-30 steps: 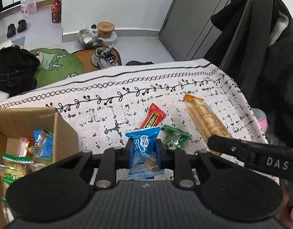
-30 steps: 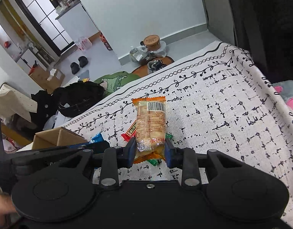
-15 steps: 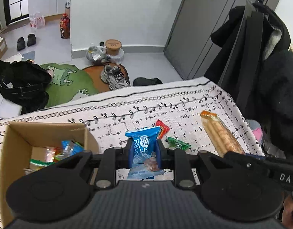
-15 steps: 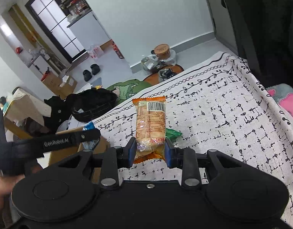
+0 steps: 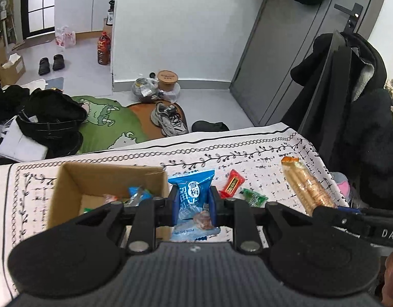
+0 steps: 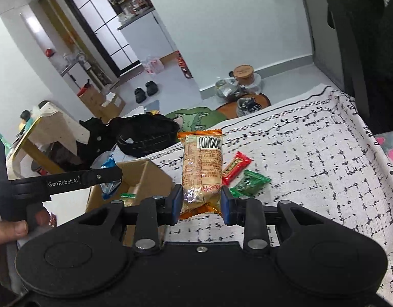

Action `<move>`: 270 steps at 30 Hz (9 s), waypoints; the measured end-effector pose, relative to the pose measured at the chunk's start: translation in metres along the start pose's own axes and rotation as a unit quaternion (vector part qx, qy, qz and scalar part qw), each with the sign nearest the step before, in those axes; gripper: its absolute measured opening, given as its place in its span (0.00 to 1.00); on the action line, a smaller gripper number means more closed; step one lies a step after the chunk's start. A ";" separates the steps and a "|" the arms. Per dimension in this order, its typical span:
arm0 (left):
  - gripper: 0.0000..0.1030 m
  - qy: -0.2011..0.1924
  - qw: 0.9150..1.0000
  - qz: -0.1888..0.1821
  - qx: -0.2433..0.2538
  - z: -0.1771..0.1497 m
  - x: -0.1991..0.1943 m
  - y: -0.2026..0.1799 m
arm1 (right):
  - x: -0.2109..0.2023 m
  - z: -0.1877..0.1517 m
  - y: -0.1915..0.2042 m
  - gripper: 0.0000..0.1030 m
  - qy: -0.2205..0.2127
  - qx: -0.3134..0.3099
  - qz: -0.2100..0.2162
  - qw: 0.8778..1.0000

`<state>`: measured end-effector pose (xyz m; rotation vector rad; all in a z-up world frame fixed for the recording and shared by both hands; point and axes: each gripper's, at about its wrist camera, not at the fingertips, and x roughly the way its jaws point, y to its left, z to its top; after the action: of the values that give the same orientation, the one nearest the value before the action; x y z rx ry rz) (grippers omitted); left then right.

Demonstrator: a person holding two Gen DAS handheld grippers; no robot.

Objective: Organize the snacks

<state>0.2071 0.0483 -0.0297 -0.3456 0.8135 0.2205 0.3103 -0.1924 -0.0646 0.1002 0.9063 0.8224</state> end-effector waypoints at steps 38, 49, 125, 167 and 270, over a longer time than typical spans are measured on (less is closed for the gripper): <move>0.62 -0.047 0.996 0.016 -0.071 -0.063 -0.059 0.130 | 0.073 -0.016 0.142 0.30 0.031 -0.122 0.081 0.989; 0.81 -0.057 0.996 0.008 -0.075 -0.075 -0.049 0.126 | 0.069 -0.024 0.140 0.48 0.040 -0.155 0.036 0.986; 0.42 0.096 0.985 -0.081 0.121 0.007 0.145 -0.051 | 0.080 -0.036 -0.051 0.57 -0.012 0.127 -0.067 0.990; 0.18 0.114 0.987 -0.073 0.092 0.008 0.152 -0.060 | 0.081 -0.026 -0.058 0.20 -0.006 0.153 -0.067 0.986; 0.72 0.013 0.999 0.028 -0.009 -0.061 -0.068 0.110 | 0.031 -0.063 0.114 0.64 -0.037 0.007 0.010 0.999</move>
<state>0.0853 0.1221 -0.0412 -0.3427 0.8470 0.2760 0.2069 -0.1080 -0.0790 0.1512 0.8423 0.8251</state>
